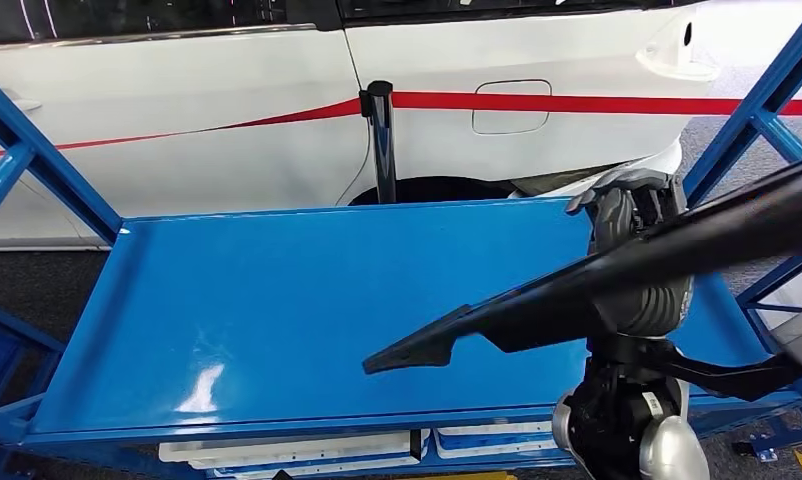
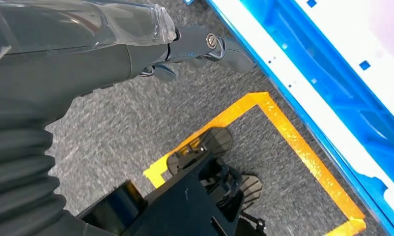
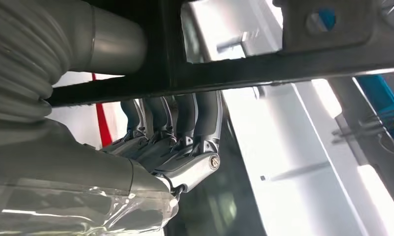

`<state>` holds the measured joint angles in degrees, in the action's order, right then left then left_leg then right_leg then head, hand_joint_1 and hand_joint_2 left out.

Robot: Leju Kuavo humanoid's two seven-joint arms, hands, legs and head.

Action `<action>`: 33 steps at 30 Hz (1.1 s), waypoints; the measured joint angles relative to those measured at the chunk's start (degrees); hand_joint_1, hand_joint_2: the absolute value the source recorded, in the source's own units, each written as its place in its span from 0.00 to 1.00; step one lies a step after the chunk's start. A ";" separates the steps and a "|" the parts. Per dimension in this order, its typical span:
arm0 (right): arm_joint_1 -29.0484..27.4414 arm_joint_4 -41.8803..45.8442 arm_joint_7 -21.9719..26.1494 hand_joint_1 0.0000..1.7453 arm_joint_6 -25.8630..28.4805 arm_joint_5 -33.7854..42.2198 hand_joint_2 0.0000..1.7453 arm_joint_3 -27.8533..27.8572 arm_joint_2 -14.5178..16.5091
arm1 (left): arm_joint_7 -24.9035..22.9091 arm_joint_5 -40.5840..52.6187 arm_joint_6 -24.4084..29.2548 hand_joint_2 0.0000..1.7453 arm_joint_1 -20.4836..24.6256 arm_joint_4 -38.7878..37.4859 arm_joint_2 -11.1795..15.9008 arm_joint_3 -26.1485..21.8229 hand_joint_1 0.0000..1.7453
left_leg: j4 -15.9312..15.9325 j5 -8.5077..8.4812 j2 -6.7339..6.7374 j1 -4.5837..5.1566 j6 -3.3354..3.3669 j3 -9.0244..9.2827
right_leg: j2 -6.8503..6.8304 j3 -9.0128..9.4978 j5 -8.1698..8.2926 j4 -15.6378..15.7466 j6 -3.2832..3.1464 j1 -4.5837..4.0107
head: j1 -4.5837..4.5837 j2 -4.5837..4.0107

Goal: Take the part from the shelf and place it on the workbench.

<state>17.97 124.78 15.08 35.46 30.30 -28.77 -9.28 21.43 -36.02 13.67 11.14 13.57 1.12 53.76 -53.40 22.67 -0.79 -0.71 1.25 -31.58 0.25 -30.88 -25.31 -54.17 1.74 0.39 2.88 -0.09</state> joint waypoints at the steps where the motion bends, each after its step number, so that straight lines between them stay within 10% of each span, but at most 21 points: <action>1: -0.32 0.31 0.74 1.00 -0.72 2.02 1.00 0.25 0.01 | -0.03 -0.18 -0.24 1.00 -0.09 0.00 0.01 -0.17 0.00 | 0.00 0.00 0.00 0.00 0.00 0.00 | 0.00 0.00 0.00 0.00 0.00 0.00 | 0.01 0.01; 33: -5.51 3.08 7.03 1.00 -8.79 24.56 1.00 5.15 -0.01 | 0.32 -1.21 0.51 1.00 -1.20 0.00 0.02 -3.21 0.00 | 0.00 0.00 -0.01 0.00 0.00 -0.01 | -0.01 0.00 0.00 0.00 0.00 0.00 | 0.01 0.00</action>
<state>12.46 127.86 22.11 26.68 54.86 -23.62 -9.29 21.75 -37.22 14.18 9.94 13.57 1.14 50.56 -53.40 22.67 -0.80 -0.71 1.25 -31.59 0.25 -30.88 -25.31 -54.17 1.74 0.39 2.89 -0.09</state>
